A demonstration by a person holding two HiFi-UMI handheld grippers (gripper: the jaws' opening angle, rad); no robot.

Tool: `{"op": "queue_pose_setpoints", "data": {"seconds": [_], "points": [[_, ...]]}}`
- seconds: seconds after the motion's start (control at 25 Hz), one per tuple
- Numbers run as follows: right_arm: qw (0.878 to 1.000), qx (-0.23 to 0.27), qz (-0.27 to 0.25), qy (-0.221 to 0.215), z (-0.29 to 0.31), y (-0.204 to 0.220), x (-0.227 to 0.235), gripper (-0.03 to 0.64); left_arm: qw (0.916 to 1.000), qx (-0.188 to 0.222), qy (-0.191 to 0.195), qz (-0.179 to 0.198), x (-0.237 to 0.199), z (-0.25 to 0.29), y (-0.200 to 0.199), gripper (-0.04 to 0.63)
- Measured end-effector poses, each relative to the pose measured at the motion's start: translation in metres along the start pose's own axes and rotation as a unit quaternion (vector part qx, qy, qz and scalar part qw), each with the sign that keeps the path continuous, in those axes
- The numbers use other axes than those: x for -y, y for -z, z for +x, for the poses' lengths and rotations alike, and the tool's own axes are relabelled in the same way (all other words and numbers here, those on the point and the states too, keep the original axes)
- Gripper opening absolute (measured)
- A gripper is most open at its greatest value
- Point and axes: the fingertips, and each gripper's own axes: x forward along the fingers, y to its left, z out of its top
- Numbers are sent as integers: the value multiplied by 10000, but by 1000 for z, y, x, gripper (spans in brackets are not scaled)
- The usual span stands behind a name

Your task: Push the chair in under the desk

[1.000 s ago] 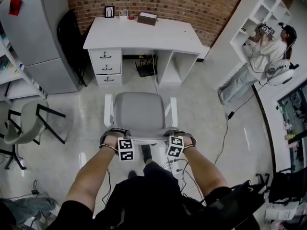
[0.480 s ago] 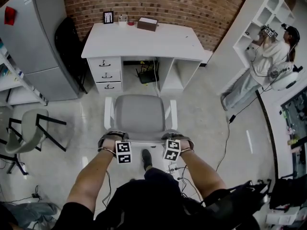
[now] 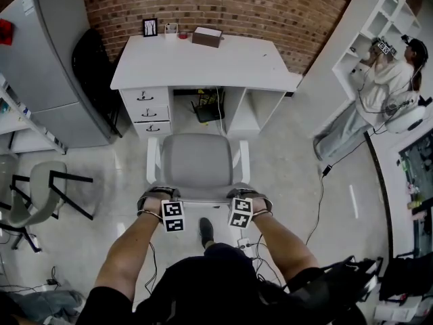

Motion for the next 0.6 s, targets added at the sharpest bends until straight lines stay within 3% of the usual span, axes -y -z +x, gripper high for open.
{"op": "queue_pose_setpoints", "data": {"seconds": [0.6], "points": [[9999,35,-114,-30,18,13,67,46,9998,-145,35,-166,-61,28,-5,11]]}}
